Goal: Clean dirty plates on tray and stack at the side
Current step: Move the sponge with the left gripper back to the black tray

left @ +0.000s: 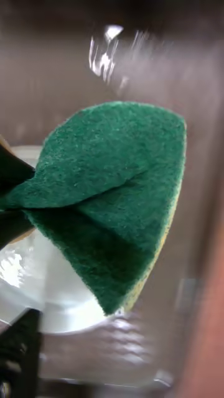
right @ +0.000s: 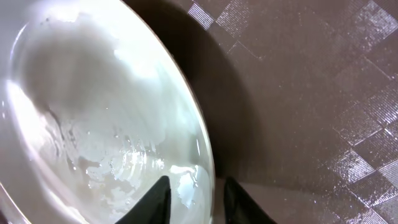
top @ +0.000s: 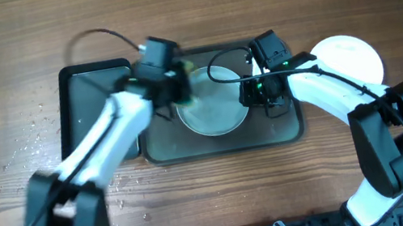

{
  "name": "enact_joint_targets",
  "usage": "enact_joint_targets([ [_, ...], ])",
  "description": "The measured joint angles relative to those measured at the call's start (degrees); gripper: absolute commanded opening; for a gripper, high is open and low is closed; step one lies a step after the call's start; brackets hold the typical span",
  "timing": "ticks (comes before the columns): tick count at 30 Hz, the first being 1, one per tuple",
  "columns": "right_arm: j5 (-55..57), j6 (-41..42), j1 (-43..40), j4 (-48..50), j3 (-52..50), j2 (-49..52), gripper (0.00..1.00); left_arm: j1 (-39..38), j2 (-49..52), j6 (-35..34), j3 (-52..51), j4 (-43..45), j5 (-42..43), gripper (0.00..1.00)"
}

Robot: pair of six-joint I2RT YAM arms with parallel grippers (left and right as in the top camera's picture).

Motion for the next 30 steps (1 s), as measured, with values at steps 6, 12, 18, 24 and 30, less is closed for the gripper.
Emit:
enact_joint_targets([
  [6, -0.02, 0.02, 0.0, 0.09, 0.0, 0.0, 0.33, 9.68, -4.46, 1.79, 1.46, -7.96, -4.87, 0.13],
  [12, 0.0, 0.04, 0.0, 0.09, 0.0, 0.0, 0.33, 19.15, -1.27, 3.96, 1.4, -12.55, -6.51, 0.1],
  [18, 0.0, 0.02, 0.0, 0.09, 0.0, 0.0, 0.34, 22.56, 5.4, 6.03, 1.33, -12.31, -6.75, 0.82],
  [24, 0.0, 0.04, 0.0, 0.09, 0.0, 0.0, 0.34, 22.51, 8.7, 6.25, 1.29, -10.73, -6.73, 0.88],
  [30, 0.0, 0.02, 0.0, 0.09, 0.0, 0.0, 0.34, 22.51, 8.74, 6.29, 1.29, -10.32, -6.78, 0.81],
])
